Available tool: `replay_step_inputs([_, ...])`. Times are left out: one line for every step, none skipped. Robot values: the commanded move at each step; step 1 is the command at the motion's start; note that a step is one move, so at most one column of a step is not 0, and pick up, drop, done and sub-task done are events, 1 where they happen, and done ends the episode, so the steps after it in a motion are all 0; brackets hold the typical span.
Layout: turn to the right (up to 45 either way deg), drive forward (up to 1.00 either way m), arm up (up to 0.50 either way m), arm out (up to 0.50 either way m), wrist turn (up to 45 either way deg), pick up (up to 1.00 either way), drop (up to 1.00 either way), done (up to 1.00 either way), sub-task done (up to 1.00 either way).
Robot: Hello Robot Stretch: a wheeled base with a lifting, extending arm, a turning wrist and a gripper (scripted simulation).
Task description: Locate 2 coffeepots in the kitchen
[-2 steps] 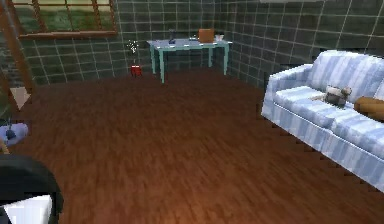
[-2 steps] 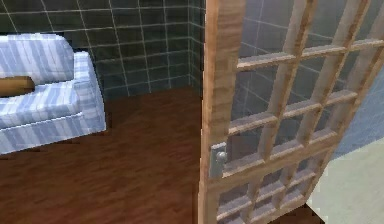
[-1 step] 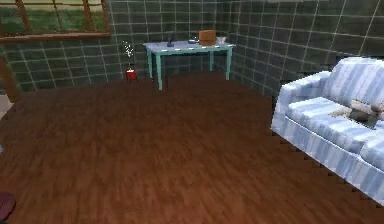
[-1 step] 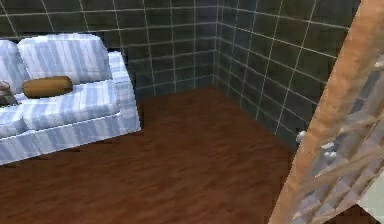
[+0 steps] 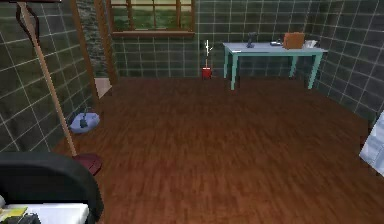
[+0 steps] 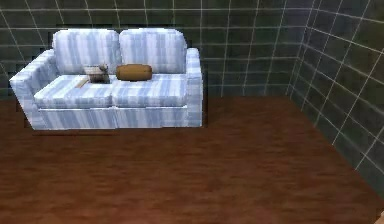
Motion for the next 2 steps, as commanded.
replay_step_inputs([0.0,1.00,0.00,0.00,0.0,0.00,0.00,0.00,0.00])
replay_step_inputs([-6.0,0.00,0.00,0.00,0.0,0.00,0.00,0.00,0.00])
